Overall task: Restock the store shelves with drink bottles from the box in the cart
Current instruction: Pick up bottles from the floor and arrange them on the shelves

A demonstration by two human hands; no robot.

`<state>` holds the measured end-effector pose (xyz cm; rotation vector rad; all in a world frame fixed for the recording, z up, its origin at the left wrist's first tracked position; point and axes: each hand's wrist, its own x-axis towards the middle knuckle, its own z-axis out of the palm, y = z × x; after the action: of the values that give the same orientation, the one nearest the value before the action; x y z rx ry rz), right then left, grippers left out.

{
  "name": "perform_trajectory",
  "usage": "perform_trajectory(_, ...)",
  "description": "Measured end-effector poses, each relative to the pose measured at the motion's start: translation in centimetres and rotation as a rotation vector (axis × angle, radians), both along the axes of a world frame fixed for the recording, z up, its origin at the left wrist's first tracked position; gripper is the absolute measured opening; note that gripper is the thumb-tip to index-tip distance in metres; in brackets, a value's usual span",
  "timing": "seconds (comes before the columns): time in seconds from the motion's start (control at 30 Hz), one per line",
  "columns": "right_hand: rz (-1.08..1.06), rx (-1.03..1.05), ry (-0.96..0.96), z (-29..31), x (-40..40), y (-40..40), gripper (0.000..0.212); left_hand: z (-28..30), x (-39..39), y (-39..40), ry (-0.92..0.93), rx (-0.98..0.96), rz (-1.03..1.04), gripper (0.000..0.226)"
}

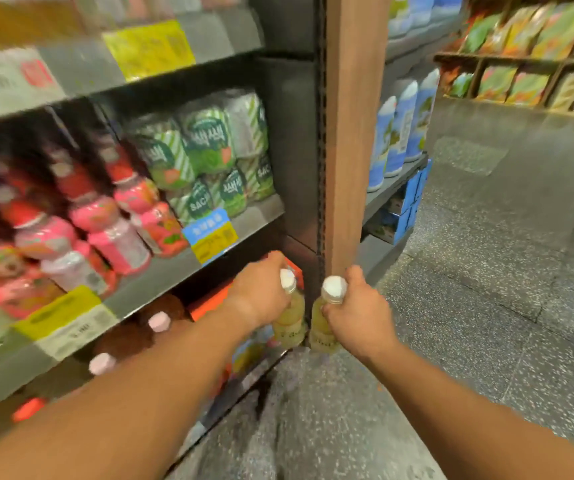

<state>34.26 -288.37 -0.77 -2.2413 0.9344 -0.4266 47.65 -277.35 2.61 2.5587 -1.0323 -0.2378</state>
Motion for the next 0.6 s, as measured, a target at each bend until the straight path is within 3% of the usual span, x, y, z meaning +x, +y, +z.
perform_trajectory(0.1, 0.051, -0.045, -0.097, 7.3, 1.8, 1.0, 0.03, 7.6, 1.0, 2.1, -0.064, -0.127, 0.05, 0.042)
perform_trajectory(0.3, 0.211, -0.183, -0.335, 21.0, 5.0, 4.0, 0.046, 21.0, 1.8, 6.9, -0.108, -0.437, 0.134, 0.044)
perform_trajectory(0.43, 0.259, -0.233, -0.412, 26.9, 7.0, 6.1, 0.059, 27.1, 1.8, 10.2, -0.089, -0.615, 0.159, 0.039)
perform_trajectory(0.6, 0.367, -0.177, -0.503, 31.8, 8.7, 9.0, 0.047, 31.8, 1.8, 14.2, -0.142, -0.722, 0.262, 0.035)
